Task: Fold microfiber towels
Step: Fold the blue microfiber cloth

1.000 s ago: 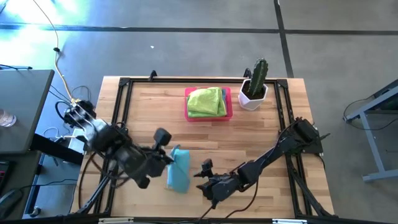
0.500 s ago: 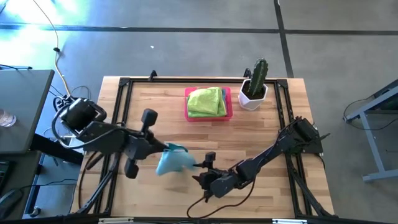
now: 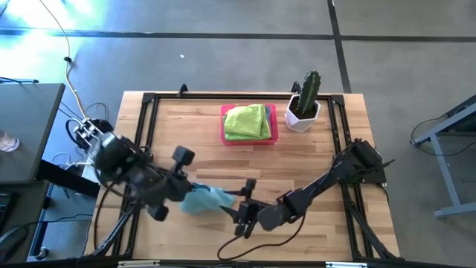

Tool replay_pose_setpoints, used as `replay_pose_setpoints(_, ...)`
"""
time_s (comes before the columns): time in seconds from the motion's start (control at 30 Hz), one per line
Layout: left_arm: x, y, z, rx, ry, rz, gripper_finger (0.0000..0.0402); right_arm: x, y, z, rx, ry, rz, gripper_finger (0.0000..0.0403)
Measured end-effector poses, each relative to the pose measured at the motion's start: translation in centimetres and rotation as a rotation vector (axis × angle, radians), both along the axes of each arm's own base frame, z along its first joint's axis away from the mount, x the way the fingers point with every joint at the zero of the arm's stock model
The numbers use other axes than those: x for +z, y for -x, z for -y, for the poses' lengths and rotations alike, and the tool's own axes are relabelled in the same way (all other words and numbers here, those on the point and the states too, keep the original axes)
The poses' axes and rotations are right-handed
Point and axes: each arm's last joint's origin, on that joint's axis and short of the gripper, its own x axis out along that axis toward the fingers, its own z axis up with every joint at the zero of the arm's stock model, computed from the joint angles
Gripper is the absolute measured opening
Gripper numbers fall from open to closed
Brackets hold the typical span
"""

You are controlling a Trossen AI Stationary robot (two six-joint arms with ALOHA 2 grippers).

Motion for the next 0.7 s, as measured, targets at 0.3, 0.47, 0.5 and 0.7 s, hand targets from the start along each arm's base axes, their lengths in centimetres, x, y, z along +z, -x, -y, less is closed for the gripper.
replay_pose_setpoints(0.3, -4.8, -2.9, 2.2, -0.057, -0.024, -0.084, 0.0000, 2.6, -0.9, 0.6, 0.168, 0.107, 0.191, 0.0224)
replay_pose_setpoints(0.47, -5.7, -3.8, 3.1, -0.144, -0.051, -0.069, 0.0000, 2.6, -1.7, 1.5, 0.334, 0.078, 0.208, 0.0224)
replay_pose_setpoints(0.5, -5.7, -3.9, 3.1, -0.158, -0.062, -0.070, 0.0000, 2.6, -1.8, 1.6, 0.361, 0.069, 0.211, 0.0224)
replay_pose_setpoints(0.7, -5.3, -3.9, 2.8, -0.144, -0.119, -0.017, 0.0000, 2.1, -2.2, 2.1, 0.506, 0.000, 0.167, 0.0224)
